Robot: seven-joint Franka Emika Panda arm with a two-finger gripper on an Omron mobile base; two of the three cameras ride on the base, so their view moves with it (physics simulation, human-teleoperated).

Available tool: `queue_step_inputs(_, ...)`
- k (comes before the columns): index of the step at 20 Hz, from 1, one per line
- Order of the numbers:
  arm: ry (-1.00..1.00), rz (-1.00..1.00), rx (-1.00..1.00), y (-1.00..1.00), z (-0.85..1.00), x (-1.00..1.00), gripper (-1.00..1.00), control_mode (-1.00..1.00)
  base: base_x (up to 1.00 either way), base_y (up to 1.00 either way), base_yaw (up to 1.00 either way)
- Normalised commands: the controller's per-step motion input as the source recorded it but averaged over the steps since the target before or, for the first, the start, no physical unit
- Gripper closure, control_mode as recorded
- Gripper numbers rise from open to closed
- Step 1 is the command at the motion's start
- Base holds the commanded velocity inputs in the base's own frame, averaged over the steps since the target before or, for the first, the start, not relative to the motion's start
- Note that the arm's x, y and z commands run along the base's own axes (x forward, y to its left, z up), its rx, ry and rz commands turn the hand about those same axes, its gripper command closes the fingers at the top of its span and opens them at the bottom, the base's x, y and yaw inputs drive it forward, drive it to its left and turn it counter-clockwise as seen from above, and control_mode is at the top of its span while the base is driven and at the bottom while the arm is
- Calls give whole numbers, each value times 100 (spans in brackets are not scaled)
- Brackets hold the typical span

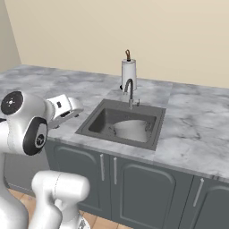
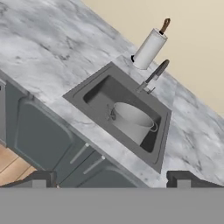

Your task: Move the pot and pan from the stove into the sink.

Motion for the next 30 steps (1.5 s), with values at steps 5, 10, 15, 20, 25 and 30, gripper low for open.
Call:
queue_step_inputs(5,0,0,0,0,0,0,-100,100,-48,0,0)
queue_step_inputs(10,0,0,0,0,0,0,-100,100,-79,1,1)
queue_step_inputs(15,0,0,0,0,0,0,-100,100,-34,6,2)
queue_step_inputs(20,0,0,0,0,0,0,-100,100,-20,4,2)
queue_step_inputs(25,0,0,0,0,0,0,-100,100,0,-8,-16)
queue_step_inputs(30,0,0,0,0,0,0,-100,100,0,-5,-43)
